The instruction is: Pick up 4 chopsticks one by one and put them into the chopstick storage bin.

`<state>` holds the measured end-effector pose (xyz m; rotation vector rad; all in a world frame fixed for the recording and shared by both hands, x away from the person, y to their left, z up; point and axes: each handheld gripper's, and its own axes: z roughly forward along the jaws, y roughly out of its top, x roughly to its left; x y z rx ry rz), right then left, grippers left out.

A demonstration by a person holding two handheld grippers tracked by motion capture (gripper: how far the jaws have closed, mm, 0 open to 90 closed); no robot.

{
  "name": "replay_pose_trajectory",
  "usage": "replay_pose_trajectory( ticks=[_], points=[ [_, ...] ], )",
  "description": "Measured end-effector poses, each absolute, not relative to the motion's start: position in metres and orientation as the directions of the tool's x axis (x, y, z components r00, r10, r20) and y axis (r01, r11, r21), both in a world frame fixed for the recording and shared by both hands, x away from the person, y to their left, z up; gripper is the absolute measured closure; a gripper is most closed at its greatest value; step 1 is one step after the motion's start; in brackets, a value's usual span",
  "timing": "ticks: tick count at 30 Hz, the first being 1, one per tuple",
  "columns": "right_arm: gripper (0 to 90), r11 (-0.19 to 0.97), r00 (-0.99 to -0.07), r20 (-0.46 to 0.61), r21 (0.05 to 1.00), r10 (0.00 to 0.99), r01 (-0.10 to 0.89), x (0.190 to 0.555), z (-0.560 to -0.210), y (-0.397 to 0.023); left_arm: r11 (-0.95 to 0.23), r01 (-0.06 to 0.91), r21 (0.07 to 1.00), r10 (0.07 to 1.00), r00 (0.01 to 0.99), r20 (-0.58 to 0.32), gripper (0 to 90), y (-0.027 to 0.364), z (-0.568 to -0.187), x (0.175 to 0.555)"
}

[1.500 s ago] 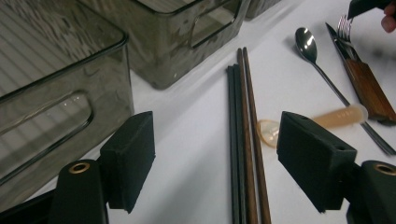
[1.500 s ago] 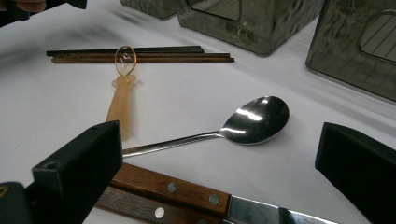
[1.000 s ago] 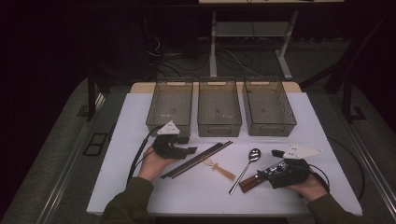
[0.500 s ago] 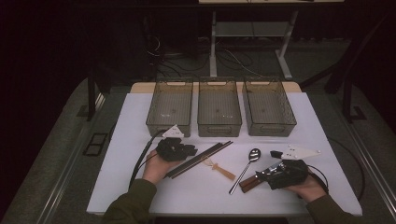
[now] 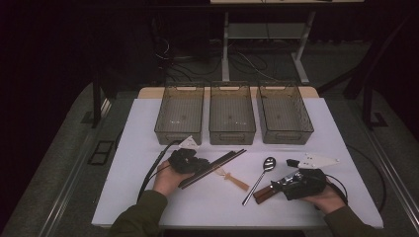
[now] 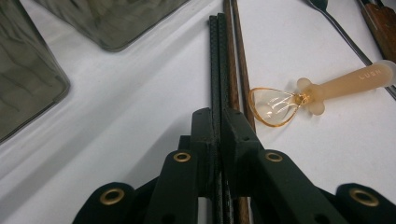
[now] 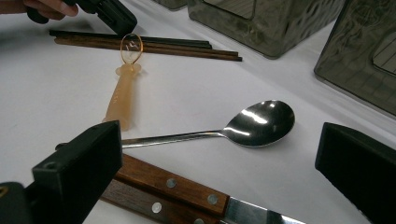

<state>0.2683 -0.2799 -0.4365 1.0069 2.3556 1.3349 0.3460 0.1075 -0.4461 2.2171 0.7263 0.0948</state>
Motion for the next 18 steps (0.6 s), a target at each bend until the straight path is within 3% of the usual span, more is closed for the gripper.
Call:
replay_pose_trajectory(
  ticks=[18],
  points=[
    [0.8,0.337,-0.728,0.117,0.829,0.675,0.446,0.2682,-0.4363,-0.2802,-0.569,0.439,0.695,0.535,0.839,-0.092,80.8,0.1077,-0.4486,0.3448]
  ],
)
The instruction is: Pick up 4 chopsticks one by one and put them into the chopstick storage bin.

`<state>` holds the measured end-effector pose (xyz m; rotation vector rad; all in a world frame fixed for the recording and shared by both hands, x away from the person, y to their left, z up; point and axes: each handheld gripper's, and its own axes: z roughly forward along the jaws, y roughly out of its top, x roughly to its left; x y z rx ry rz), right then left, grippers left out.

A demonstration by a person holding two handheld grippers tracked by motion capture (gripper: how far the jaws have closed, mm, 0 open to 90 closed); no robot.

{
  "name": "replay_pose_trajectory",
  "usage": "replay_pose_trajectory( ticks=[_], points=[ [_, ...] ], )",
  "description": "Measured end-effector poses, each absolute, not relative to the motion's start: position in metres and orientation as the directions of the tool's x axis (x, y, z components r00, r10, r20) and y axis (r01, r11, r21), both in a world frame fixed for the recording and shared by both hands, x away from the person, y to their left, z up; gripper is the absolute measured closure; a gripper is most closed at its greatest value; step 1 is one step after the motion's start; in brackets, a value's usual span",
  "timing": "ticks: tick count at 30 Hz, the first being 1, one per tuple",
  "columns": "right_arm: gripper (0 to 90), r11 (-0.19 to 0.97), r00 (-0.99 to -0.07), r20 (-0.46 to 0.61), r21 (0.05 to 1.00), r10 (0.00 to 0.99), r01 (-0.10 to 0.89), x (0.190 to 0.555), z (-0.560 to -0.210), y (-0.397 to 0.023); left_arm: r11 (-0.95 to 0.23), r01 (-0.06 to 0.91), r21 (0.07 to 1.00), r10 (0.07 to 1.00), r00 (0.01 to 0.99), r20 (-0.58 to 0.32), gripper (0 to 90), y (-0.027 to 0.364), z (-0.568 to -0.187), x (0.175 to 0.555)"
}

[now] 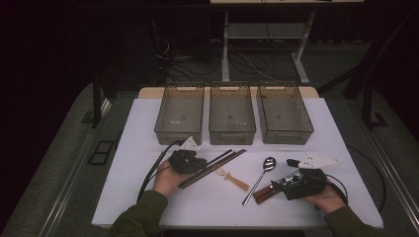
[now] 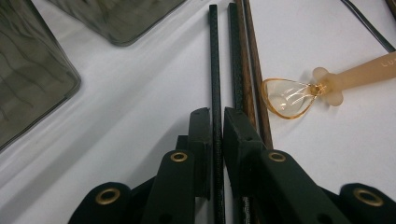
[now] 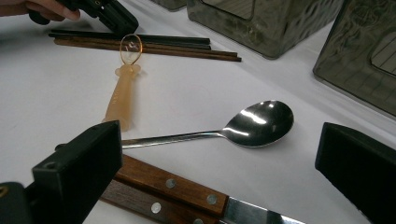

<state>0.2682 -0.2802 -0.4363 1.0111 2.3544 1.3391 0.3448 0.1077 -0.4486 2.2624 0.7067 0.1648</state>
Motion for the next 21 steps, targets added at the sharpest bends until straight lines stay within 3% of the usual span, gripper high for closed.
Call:
replay_pose_trajectory(
  ticks=[8,21],
  points=[
    [0.8,0.339,-0.729,0.116,0.829,0.674,0.445,0.2687,-0.4365,-0.2802,-0.586,0.399,0.705,0.533,0.846,-0.036,81.2,0.1058,-0.4502,0.3389],
    [0.8,0.336,-0.729,0.117,0.83,0.675,0.445,0.2682,-0.4363,-0.28,-0.585,0.388,0.712,0.522,0.852,-0.036,85.3,0.1071,-0.4508,0.3397]
  ],
)
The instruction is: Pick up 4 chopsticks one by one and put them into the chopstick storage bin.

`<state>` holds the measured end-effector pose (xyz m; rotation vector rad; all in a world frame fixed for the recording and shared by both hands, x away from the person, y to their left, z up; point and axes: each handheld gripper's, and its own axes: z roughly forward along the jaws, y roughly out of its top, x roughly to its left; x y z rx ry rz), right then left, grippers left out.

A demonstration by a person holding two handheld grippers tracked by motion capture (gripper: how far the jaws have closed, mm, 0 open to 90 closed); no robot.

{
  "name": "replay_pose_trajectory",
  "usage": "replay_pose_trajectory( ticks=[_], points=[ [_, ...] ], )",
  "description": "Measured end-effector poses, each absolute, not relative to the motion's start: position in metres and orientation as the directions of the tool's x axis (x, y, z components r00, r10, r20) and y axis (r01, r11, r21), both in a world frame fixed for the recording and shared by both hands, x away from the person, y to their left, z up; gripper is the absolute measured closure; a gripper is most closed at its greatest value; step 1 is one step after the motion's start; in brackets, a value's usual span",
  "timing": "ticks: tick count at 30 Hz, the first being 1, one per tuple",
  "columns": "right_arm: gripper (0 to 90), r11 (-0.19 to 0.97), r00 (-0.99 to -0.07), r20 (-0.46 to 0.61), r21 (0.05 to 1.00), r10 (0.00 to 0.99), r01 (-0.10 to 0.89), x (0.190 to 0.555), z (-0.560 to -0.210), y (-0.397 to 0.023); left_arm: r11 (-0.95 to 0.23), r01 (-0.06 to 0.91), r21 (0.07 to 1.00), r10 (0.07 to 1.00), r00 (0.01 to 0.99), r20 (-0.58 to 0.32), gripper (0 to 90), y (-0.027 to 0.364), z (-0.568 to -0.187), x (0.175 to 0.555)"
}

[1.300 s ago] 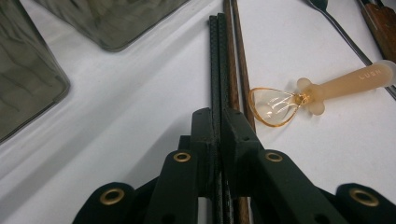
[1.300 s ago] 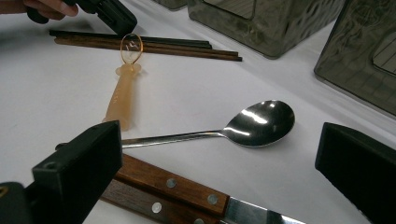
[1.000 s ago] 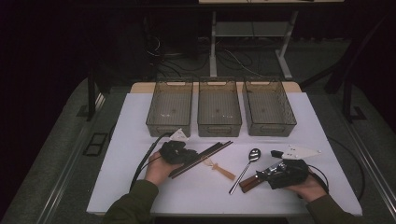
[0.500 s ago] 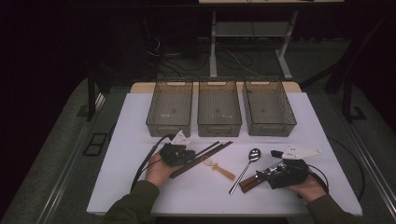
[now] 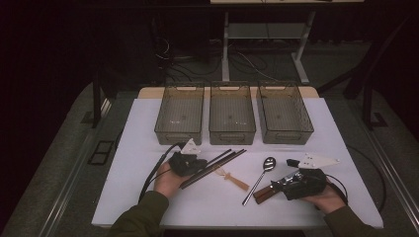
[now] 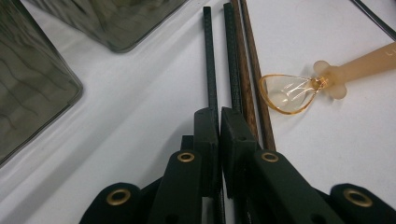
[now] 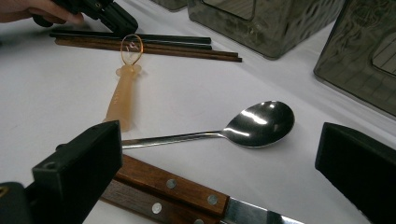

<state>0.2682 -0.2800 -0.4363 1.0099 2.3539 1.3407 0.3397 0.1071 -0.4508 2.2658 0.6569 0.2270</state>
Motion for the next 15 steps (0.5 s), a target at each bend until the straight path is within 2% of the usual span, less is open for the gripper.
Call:
replay_pose_trajectory(
  ticks=[15],
  points=[
    [0.8,0.334,-0.728,0.119,0.831,0.675,0.446,0.2681,-0.436,-0.28,-0.579,0.398,0.712,0.522,0.851,-0.052,85.4,0.1137,-0.4433,0.3403]
  ],
)
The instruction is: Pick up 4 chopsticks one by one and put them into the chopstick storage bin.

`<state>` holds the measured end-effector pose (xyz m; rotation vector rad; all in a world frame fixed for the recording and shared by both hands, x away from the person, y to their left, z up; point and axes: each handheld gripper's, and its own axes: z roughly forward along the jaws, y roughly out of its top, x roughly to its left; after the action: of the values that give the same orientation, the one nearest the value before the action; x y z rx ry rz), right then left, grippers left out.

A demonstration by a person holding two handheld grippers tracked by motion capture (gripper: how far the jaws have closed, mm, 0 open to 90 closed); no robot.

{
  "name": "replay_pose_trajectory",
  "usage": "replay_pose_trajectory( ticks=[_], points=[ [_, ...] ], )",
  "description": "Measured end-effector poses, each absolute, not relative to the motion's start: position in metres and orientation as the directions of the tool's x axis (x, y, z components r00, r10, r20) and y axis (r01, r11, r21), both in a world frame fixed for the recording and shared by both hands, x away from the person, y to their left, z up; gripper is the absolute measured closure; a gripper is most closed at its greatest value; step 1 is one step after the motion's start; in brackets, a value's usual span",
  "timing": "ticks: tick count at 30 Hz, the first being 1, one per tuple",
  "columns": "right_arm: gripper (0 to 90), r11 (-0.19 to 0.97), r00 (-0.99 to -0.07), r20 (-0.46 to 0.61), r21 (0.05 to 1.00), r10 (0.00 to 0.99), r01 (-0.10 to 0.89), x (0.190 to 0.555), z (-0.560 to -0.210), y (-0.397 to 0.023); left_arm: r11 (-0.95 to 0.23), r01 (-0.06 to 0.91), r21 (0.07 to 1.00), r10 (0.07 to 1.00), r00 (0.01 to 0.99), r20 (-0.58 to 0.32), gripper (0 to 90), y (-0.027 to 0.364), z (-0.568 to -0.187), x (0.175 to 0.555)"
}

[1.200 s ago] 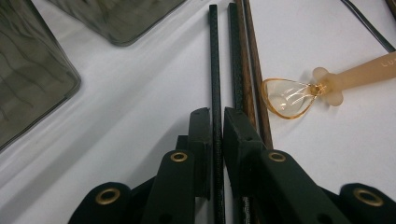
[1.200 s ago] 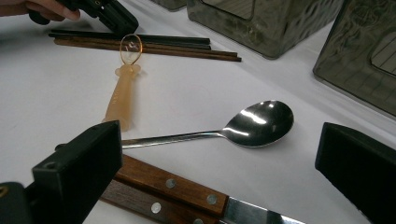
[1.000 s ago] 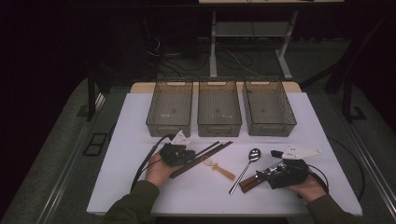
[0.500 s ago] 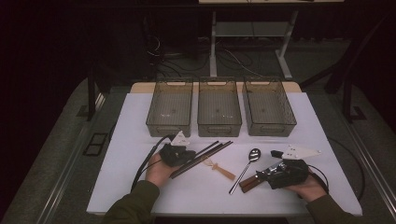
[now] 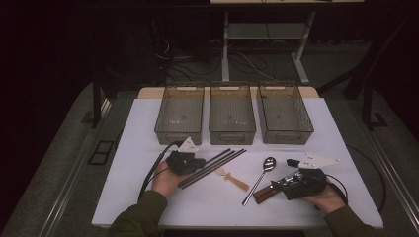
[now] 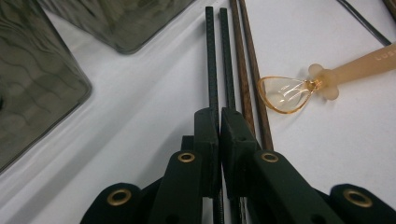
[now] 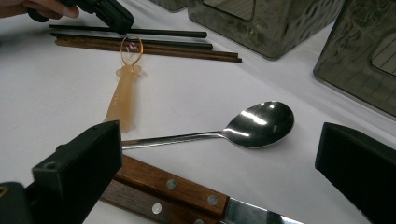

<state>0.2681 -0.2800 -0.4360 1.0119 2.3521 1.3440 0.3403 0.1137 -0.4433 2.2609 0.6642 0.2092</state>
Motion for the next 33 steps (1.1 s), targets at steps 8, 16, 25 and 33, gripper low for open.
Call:
replay_pose_trajectory(
  ticks=[8,16,25,33],
  points=[
    [0.8,0.333,-0.728,0.119,0.831,0.675,0.446,0.268,-0.436,-0.28,-0.582,0.42,0.696,0.535,0.842,-0.06,85.4,0.12,-0.436,0.338],
    [0.8,0.335,-0.729,0.117,0.831,0.675,0.444,0.268,-0.436,-0.28,-0.581,0.424,0.694,0.536,0.842,-0.065,85.3,0.13,-0.427,0.334],
    [0.8,0.334,-0.73,0.121,0.83,0.673,0.446,0.268,-0.436,-0.279,-0.549,0.436,0.713,0.533,0.84,-0.103,85.3,0.139,-0.416,0.328],
    [0.8,0.334,-0.731,0.122,0.831,0.672,0.445,0.268,-0.436,-0.279,-0.537,0.443,0.717,0.535,0.837,-0.116,85.3,0.145,-0.409,0.326]
  ],
)
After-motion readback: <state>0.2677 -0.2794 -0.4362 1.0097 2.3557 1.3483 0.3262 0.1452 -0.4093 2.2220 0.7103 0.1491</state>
